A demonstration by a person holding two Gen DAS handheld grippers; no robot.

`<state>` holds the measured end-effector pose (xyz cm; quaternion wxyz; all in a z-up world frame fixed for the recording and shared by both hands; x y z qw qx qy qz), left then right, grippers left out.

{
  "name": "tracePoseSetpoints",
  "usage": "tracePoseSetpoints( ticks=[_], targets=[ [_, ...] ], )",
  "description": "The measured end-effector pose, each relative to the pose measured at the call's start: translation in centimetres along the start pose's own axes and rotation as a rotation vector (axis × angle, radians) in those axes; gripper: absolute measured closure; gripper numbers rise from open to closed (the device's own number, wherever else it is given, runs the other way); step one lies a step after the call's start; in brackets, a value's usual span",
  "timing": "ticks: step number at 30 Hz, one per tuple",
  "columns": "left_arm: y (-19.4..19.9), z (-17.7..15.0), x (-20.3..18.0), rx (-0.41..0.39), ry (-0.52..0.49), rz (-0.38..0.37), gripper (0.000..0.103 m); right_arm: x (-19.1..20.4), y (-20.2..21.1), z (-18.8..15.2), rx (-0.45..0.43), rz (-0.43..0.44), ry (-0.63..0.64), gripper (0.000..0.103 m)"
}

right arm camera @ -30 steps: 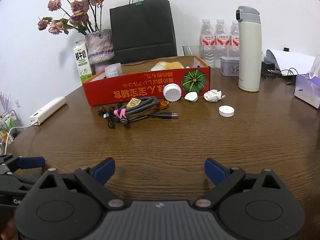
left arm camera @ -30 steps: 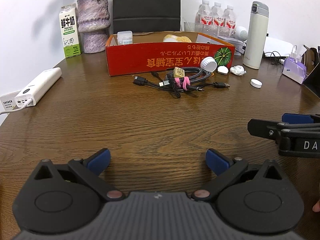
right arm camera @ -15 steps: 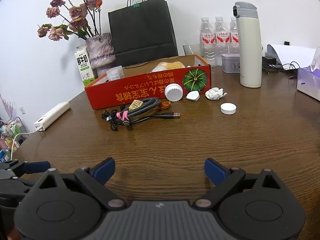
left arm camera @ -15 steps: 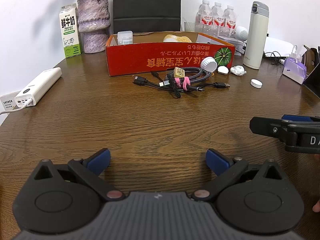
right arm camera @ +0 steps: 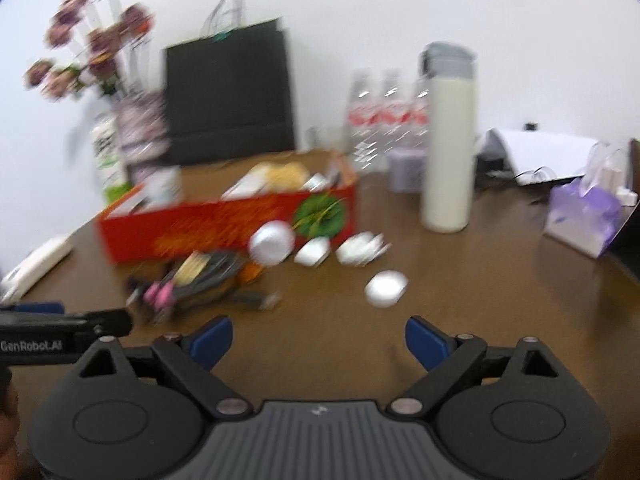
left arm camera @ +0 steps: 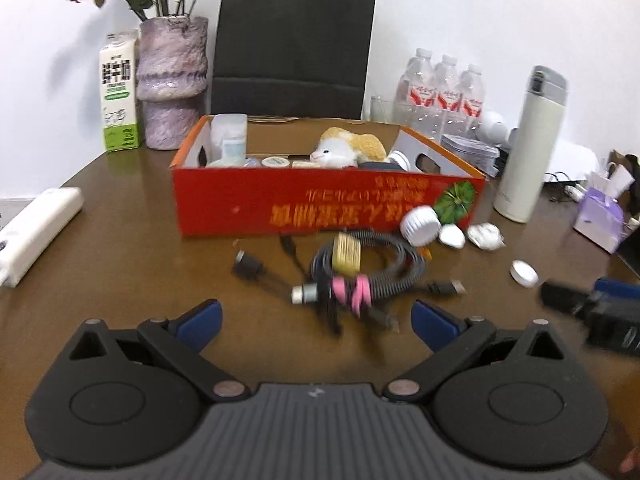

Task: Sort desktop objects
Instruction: 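Grasp the black coiled cable with the left tool while the right tool grasps a small white cap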

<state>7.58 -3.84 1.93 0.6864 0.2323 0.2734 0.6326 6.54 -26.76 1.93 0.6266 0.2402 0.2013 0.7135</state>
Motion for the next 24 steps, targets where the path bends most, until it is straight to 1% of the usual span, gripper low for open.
tracePoseSetpoints(
  ticks=[1,2,4,5,6,7,8,9,10,12,13,14,15,16,17,18,19,20,21,24],
  targets=[
    [-0.4,0.4,-0.1,-0.005,0.0,-0.004,0.003,-0.6,-0.5,0.7,-0.004,-0.017,-0.012,0.019],
    [-0.8,0.9,-0.3,-0.012,-0.001,-0.015,0.004,-1.5,-1.4,1.6,0.002,-0.042,-0.032,0.022],
    [-1.5,1.6,-0.8,-0.024,-0.009,-0.048,0.005,-2.5,-3.2,2.8,0.031,-0.072,-0.055,0.023],
    [-2.0,1.9,-1.3,-0.016,-0.033,-0.071,0.006,-2.8,-4.4,3.3,0.059,-0.087,-0.055,0.025],
    [-2.7,2.2,-2.0,0.011,-0.073,-0.092,0.007,-2.9,-5.5,3.7,0.092,-0.095,-0.049,0.028],
    [-3.5,2.7,-2.8,0.057,-0.118,-0.11,0.01,-2.9,-6.3,3.9,0.118,-0.093,-0.042,0.037],
    [-4.3,3.1,-3.4,0.102,-0.15,-0.121,0.015,-2.9,-7.0,4.0,0.142,-0.085,-0.037,0.043],
    [-4.9,3.4,-3.9,0.126,-0.168,-0.113,0.02,-2.8,-7.6,3.9,0.161,-0.077,-0.036,0.045],
    [-5.3,3.5,-4.3,0.139,-0.184,-0.089,0.029,-2.5,-8.1,3.7,0.172,-0.074,-0.03,0.047],
    [-5.9,3.5,-5.2,0.153,-0.252,-0.048,0.034,-2.0,-8.8,3.2,0.178,-0.079,0.005,0.048],
    [-6.1,3.5,-5.7,0.168,-0.303,-0.032,0.044,-1.9,-9.1,2.9,0.183,-0.079,0.021,0.049],
    [-6.2,3.5,-6.0,0.184,-0.33,-0.032,0.048,-1.6,-9.4,2.7,0.176,-0.08,0.043,0.05],
    [-6.0,3.5,-6.2,0.199,-0.329,-0.023,0.051,-1.5,-9.2,2.6,0.175,-0.082,0.053,0.05],
    [-6.0,3.5,-6.3,0.213,-0.335,-0.025,0.07,-1.4,-9.2,2.5,0.173,-0.076,0.053,0.054],
    [-6.0,3.6,-6.7,0.23,-0.35,-0.032,0.074,-1.5,-9.3,2.5,0.168,-0.063,0.05,0.059],
    [-6.0,3.7,-7.0,0.235,-0.366,-0.016,0.075,-1.4,-9.2,2.4,0.165,-0.056,0.053,0.064],
    [-5.9,3.7,-7.3,0.232,-0.38,-0.001,0.079,-1.3,-9.3,2.4,0.16,-0.056,0.057,0.076],
    [-5.6,3.6,-7.5,0.22,-0.394,0.018,0.084,-1.1,-9.2,2.3,0.157,-0.062,0.066,0.076],
    [-5.0,3.6,-7.7,0.202,-0.403,0.029,0.085,-1.0,-9.1,2.3,0.156,-0.065,0.071,0.076],
    [-2.4,4.3,-7.5,0.139,-0.36,-0.001,0.091,-1.0,-8.8,2.3,0.156,-0.062,0.068,0.076]
  ],
)
Point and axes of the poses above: each gripper's, at about its wrist camera, not at the fingertips, and y roughly against the way its jaws point, x to its left, z to its top, the point moved 1 cm from there along -y, roughly the way its jaws point, and after that the axes turned 7 degrees about x, right-handed, at the moved point
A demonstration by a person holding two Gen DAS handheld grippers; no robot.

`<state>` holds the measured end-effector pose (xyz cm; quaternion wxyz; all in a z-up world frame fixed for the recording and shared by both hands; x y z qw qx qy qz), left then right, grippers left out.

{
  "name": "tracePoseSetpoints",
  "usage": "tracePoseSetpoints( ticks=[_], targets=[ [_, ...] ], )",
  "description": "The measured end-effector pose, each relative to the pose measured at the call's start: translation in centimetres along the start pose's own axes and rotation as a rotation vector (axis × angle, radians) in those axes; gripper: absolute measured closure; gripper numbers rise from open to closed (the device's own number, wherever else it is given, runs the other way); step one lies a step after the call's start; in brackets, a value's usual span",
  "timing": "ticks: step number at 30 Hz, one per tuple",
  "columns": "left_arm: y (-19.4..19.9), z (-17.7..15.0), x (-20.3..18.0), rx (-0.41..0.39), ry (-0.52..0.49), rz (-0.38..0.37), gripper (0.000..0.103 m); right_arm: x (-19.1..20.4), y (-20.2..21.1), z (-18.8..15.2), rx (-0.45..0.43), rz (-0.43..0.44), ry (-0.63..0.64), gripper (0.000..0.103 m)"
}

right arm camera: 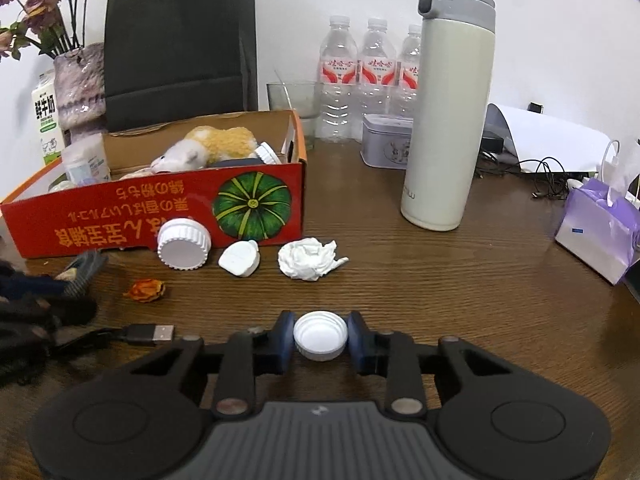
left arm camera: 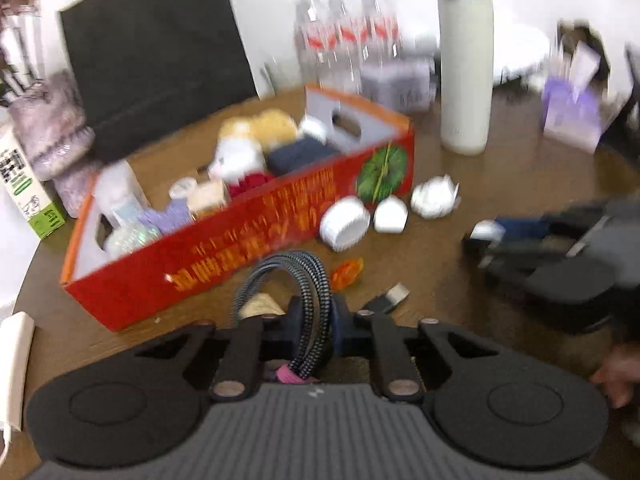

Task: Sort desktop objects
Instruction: 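Grasp the black coiled cable with the left tool while the right tool grasps a small white cap, then carry the coiled cable and the small cap into the red box and release both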

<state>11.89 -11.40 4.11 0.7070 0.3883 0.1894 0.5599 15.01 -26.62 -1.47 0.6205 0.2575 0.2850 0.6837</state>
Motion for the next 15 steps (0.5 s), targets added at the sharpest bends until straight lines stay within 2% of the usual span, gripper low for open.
tracePoseSetpoints(
  ticks=[4,7,10,15],
  targets=[
    [4.5,0.3,1.4,-0.095,0.075,-0.015,0.097,-0.3,1.1,0.0,-0.038,0.031,-0.024,0.076],
    [7.6,0.2,3.1,-0.151,0.147,-0.073,0.097,-0.5,2.5,-0.1,-0.09,0.071,-0.055,0.076],
    [9.7,0.0,4.3,-0.181,0.187,-0.116,0.097,-0.5,3.5,-0.3,-0.122,0.104,-0.073,0.076],
    [11.9,-1.0,6.1,-0.22,0.246,-0.138,0.098,-0.6,5.2,-0.7,-0.199,0.155,-0.108,0.076]
  ],
)
Point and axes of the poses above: each gripper's, at about its wrist camera, not at the fingertips, and y roughly against the way its jaws point, x to its left, z to its top, the point moved 1 cm from there along -y, roughly the way its jaws point, and after that the axes turned 7 degrees about x, right-handed, at the moved point
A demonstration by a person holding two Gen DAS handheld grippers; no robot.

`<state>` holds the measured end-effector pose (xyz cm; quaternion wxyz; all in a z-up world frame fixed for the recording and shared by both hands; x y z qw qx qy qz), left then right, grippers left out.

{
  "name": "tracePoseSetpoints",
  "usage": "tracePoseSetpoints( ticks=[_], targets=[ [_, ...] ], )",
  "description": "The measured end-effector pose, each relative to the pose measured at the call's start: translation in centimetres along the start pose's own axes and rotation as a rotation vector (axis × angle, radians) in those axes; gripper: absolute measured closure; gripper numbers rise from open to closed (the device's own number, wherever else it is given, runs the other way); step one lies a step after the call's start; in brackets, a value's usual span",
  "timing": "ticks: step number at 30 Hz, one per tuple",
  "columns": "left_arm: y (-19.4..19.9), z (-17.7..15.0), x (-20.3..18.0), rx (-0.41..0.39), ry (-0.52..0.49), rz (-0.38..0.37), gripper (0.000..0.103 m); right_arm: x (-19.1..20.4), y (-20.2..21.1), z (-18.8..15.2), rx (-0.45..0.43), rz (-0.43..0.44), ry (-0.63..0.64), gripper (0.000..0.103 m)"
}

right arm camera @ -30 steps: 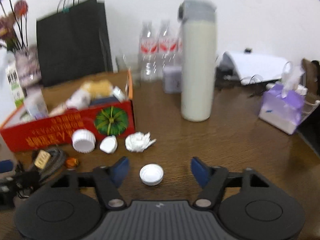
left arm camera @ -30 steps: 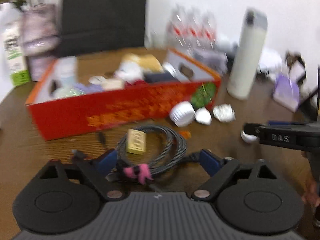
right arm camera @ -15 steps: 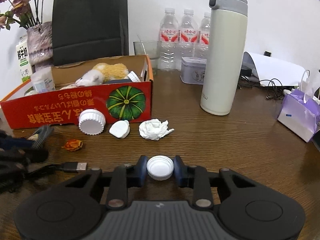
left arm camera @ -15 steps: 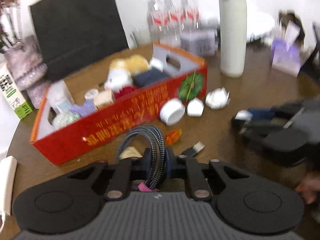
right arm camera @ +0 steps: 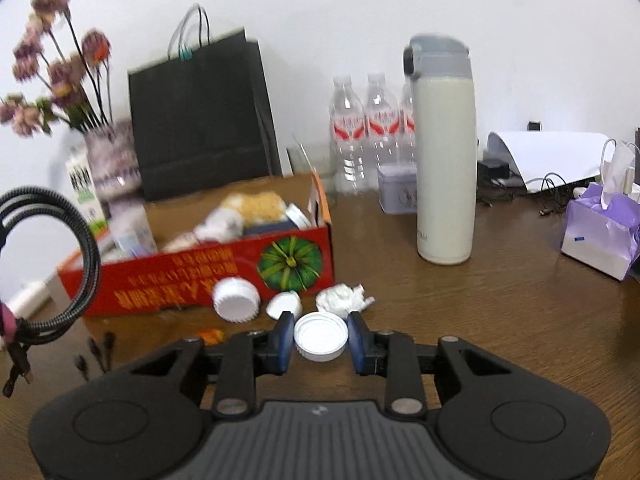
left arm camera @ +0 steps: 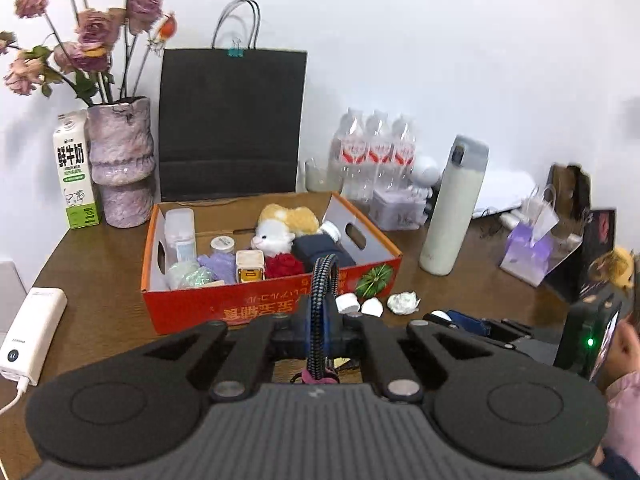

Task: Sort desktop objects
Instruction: 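Carry the coiled cable and the small cap into the red box and release both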

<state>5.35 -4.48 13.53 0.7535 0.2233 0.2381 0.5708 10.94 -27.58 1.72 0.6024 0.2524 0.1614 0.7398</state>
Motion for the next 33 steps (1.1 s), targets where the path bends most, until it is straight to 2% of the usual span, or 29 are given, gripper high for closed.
tracePoseSetpoints(
  ticks=[4,6,9,11,15,17,19,21,27,28,29,30,31,33],
  targets=[
    [1.7,0.8,1.1,-0.036,0.017,-0.035,0.098,0.3,0.8,0.4,-0.011,0.071,-0.05,0.076],
    [1.8,2.0,1.6,-0.055,0.004,-0.016,0.097,1.1,1.4,1.3,-0.017,0.102,-0.067,0.076],
    [0.4,5.1,2.4,-0.049,-0.003,0.023,0.097,3.3,1.9,4.2,-0.023,0.095,0.0,0.076],
    [-1.2,7.6,3.1,-0.057,-0.013,0.063,0.097,3.9,1.5,6.5,-0.029,0.097,0.001,0.076],
    [-6.2,11.4,5.5,-0.025,0.033,0.142,0.097,4.8,-1.8,11.1,-0.004,0.153,0.005,0.076],
    [-9.9,12.1,7.0,0.029,0.038,0.18,0.097,5.0,-4.3,12.8,0.016,0.18,-0.002,0.076],
    [-13.7,12.3,8.4,0.086,0.068,0.187,0.097,4.9,-6.9,13.9,0.031,0.181,0.003,0.076],
    [-16.6,12.4,9.3,0.108,0.072,0.191,0.097,4.2,-10.0,14.7,0.066,0.187,-0.017,0.076],
    [-21.8,13.3,10.0,0.146,0.066,0.283,0.095,3.2,-17.1,15.5,0.134,0.161,-0.033,0.076],
    [-22.2,13.4,10.1,0.137,0.066,0.305,0.088,3.1,-17.8,15.5,0.141,0.155,-0.042,0.074],
    [-22.2,13.4,10.2,0.118,0.067,0.308,0.067,2.9,-18.5,15.5,0.148,0.141,-0.054,0.069],
    [-22.0,13.5,10.3,0.097,0.069,0.3,0.055,2.7,-19.0,15.6,0.173,0.129,-0.066,0.063],
    [-21.3,13.6,10.3,0.057,0.072,0.286,0.044,2.4,-19.0,15.8,0.193,0.142,-0.089,0.05],
    [-19.6,13.9,10.0,0.005,0.078,0.281,0.043,1.4,-17.9,16.1,0.159,0.207,-0.142,0.043]
  ],
)
Point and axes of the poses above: each gripper's, at about its wrist camera, not at the fingertips, and y roughly against the way its jaws point, x to its left, z to its top, the point moved 1 cm from there along -y, roughly the way its jaws point, and after that the axes turned 7 degrees about x, right-handed, at the moved point
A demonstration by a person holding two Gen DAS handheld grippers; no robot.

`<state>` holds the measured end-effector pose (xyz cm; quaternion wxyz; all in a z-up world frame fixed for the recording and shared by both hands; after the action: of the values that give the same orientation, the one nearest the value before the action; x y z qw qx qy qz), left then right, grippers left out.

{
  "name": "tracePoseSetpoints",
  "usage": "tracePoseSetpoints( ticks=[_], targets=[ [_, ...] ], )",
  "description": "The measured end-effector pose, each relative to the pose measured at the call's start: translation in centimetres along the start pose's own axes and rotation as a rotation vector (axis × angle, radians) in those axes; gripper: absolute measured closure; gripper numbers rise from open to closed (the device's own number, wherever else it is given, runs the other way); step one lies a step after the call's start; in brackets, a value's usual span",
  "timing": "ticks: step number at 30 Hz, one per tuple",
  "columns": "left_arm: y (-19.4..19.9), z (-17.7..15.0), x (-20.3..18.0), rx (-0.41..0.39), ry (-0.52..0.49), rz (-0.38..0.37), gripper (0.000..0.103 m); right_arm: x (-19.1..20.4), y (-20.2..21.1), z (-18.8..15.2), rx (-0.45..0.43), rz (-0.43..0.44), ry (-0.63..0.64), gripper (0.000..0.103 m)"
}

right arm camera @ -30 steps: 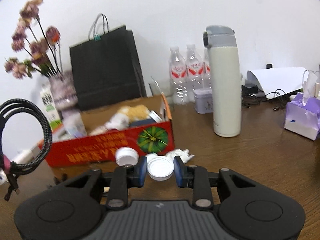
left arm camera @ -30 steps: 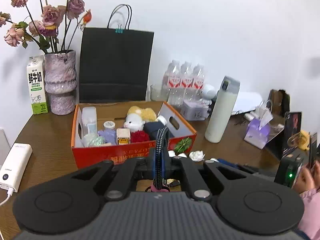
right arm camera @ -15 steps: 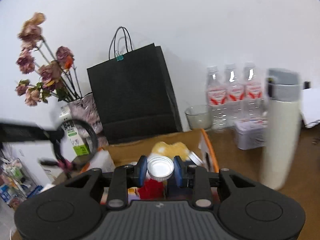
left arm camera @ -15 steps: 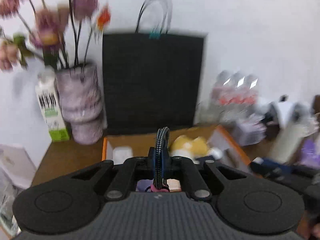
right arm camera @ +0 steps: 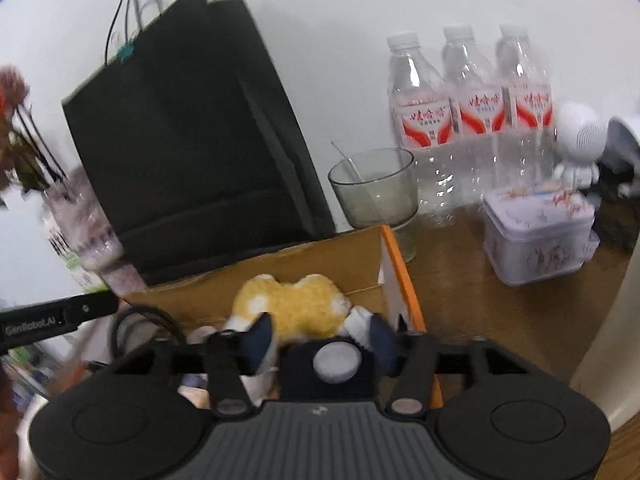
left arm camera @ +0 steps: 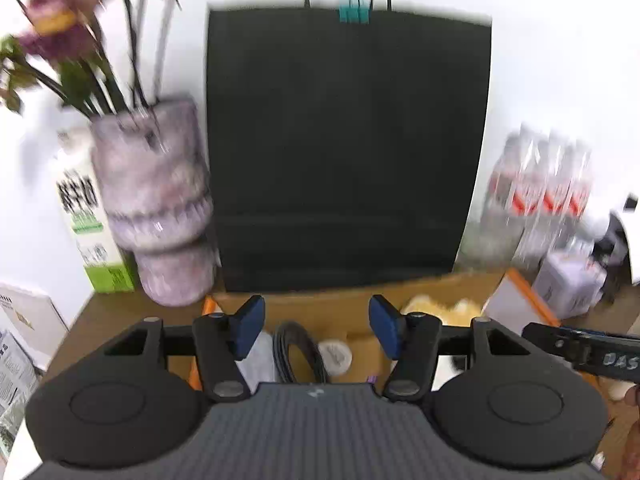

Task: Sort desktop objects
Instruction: 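Carry the coiled cable and the small cap into the red box and release both, then move both open tools back over the remaining table items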

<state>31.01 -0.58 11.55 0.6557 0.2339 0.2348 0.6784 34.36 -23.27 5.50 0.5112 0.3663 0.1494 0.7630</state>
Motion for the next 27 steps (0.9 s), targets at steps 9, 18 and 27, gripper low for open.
tracePoseSetpoints(
  ticks=[9,18,27],
  targets=[
    [10.0,-2.9,-0.5,-0.089,-0.009,0.001,0.022,4.1,8.0,-2.9,-0.106,-0.04,0.092,0.024],
    [15.1,-14.9,-1.4,0.012,-0.071,-0.001,0.017,7.1,10.8,-11.6,-0.067,-0.233,0.239,0.019],
    [15.4,-23.2,-0.1,0.173,-0.068,-0.025,0.015,8.0,12.6,-21.3,-0.014,-0.278,0.31,0.018]
  ],
)
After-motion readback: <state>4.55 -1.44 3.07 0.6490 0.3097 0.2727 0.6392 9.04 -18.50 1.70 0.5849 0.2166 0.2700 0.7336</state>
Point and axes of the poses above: each gripper's, at about its wrist camera, not at the fingertips, and y roughly against the way its jaws point, x to its left, z to its top, the point moved 1 cm from there along -y, roughly the way its jaws point, and after that the axes turned 7 degrees about x, right-handed, at the moved point
